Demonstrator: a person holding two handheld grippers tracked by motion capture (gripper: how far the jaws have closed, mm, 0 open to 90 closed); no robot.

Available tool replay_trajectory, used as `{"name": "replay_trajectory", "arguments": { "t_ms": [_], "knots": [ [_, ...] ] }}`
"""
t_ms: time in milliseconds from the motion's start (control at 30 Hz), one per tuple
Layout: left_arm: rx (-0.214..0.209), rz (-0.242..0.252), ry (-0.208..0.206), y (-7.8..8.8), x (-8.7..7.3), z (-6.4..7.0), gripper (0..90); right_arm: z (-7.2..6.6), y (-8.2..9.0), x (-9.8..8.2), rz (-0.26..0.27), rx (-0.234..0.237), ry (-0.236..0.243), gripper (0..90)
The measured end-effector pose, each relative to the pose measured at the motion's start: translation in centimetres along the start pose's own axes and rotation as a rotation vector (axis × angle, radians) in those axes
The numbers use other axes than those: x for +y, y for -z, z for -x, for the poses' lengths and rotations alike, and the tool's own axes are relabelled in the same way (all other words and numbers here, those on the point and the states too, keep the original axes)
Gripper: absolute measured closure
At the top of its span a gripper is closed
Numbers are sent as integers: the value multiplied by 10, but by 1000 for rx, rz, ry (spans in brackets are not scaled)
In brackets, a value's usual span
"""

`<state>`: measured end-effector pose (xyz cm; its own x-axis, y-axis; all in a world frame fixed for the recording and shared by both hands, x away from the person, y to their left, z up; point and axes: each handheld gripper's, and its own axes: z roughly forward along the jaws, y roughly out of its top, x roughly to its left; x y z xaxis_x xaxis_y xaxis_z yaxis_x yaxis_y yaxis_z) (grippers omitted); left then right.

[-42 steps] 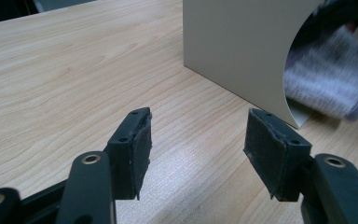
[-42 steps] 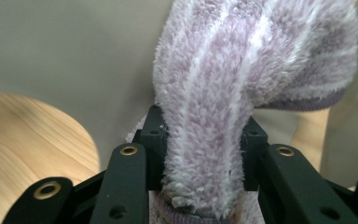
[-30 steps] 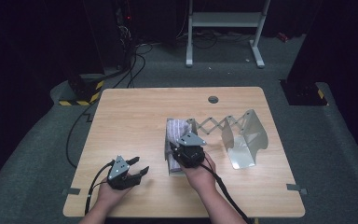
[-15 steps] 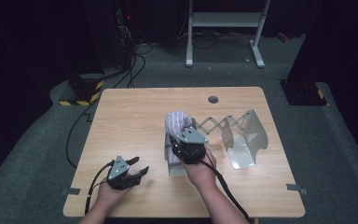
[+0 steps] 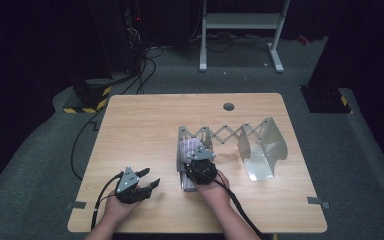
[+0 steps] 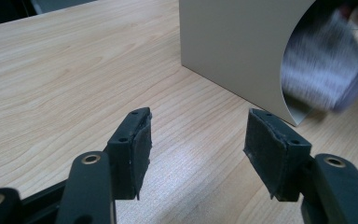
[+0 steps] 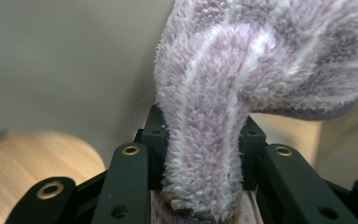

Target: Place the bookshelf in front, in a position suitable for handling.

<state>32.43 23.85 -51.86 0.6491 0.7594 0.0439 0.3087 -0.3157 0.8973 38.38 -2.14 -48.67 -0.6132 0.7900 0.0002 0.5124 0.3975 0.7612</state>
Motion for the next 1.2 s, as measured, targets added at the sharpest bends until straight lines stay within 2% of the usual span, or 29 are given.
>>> {"name": "replay_trajectory", "arguments": {
  "t_ms": [67,200,567,767,967,1033,1200],
  "knots": [
    [0,0,-1,0,0,0,409,1,-8,-8,-33,11,-16,653],
    [-2,-7,4,-1,-1,1,409,5,-16,-18,-48,19,-46,653],
    [-6,-21,-1,-3,-1,5,409,6,-11,-22,-40,32,-34,649],
    [-9,-25,-2,-4,-1,5,409,3,6,-27,-5,30,-12,647],
    [-18,-24,7,-4,1,8,409,5,30,-34,77,25,-13,645],
    [-26,-24,9,-4,2,10,409,6,37,-35,87,21,-8,644],
    [-54,-26,1,-9,7,18,396,10,61,-34,154,7,-14,644]
  ]
}}
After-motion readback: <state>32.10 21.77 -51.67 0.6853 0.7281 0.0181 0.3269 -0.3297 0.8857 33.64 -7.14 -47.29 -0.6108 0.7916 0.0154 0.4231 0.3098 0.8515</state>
